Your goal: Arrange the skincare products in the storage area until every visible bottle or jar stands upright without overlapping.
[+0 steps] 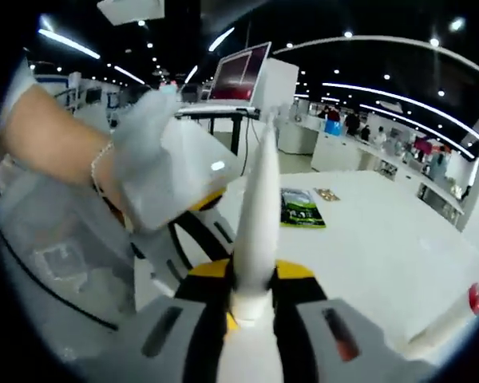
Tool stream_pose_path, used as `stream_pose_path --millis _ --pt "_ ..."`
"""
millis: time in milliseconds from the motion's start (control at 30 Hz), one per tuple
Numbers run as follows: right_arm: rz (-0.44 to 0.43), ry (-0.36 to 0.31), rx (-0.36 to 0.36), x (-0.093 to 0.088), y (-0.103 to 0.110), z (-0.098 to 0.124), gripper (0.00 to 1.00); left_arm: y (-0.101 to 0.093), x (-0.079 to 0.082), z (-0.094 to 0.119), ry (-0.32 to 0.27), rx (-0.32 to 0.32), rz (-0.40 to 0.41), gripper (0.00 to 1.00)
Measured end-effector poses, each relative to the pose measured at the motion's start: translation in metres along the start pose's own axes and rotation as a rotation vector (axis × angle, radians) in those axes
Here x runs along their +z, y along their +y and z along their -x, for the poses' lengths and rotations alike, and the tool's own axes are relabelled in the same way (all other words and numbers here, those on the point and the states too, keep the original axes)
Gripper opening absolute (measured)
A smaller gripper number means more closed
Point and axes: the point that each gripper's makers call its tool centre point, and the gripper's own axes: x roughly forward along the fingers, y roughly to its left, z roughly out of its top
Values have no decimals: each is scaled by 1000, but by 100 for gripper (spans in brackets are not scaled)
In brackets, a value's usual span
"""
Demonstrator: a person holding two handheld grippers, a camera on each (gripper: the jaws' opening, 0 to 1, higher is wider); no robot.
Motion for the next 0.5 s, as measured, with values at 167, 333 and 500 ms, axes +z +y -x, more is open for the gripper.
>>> stream_pose_path --millis 167,333,500 --pt "-57 -2 4 -3 -8 3 20 0 0 1 -2 -3 -2 28" --pt "-36 -3 36 -4 -6 4 19 0 0 1 -9 -7 -3 28" --pt "-59 -3 81 -6 -5 5 19 -9 0 0 -15 -48 -34 36"
